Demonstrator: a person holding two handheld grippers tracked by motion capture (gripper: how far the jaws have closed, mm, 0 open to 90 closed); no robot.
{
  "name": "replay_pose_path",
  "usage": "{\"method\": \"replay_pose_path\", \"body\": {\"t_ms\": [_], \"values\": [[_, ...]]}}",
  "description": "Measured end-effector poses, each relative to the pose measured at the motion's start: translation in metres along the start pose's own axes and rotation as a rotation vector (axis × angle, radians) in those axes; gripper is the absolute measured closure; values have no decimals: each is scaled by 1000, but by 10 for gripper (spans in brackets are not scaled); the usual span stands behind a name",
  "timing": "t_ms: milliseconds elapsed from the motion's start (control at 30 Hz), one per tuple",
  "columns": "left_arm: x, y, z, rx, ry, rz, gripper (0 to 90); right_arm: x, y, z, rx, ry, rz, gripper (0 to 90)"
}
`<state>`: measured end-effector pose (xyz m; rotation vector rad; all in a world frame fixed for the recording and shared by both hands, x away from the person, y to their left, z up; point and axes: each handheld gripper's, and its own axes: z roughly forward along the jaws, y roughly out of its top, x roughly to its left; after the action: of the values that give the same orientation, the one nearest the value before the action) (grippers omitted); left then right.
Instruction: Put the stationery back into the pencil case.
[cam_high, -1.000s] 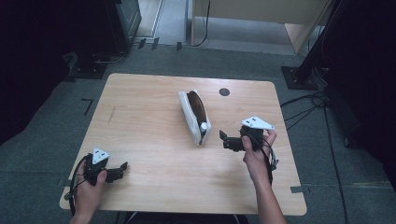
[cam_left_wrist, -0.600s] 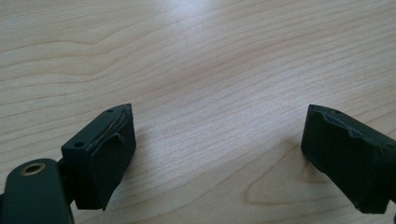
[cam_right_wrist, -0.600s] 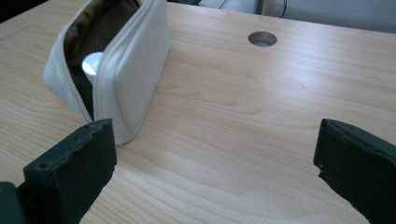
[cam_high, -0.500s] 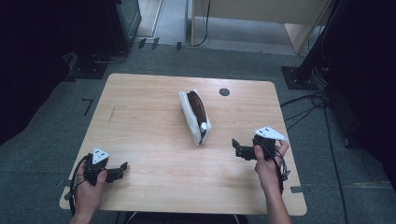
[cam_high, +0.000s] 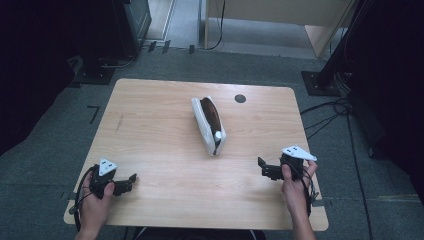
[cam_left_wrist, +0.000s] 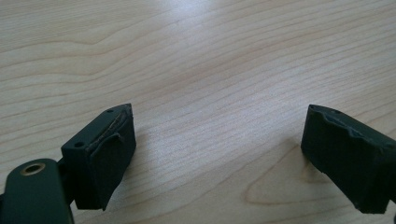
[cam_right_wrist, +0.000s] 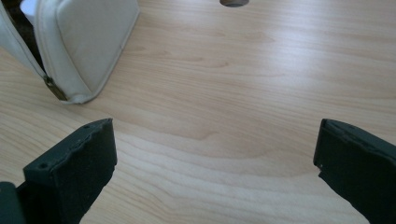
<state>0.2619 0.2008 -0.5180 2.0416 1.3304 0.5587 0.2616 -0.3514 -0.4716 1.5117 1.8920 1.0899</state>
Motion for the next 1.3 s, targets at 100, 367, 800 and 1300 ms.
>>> {"method": "replay_pose_path", "body": {"t_ms": [100, 367, 800, 1300], "values": [[0, 0, 0, 0, 0, 0, 104, -7, -8, -2, 12, -12, 11, 0], [0, 0, 0, 0, 0, 0, 104, -24, -30, -8, 48, -40, 41, 0], [0, 0, 0, 0, 0, 0, 104, -42, -57, -15, 102, -91, 64, 0], [0, 0, 0, 0, 0, 0, 104, -53, -76, -24, 149, -149, 71, 0]]}}
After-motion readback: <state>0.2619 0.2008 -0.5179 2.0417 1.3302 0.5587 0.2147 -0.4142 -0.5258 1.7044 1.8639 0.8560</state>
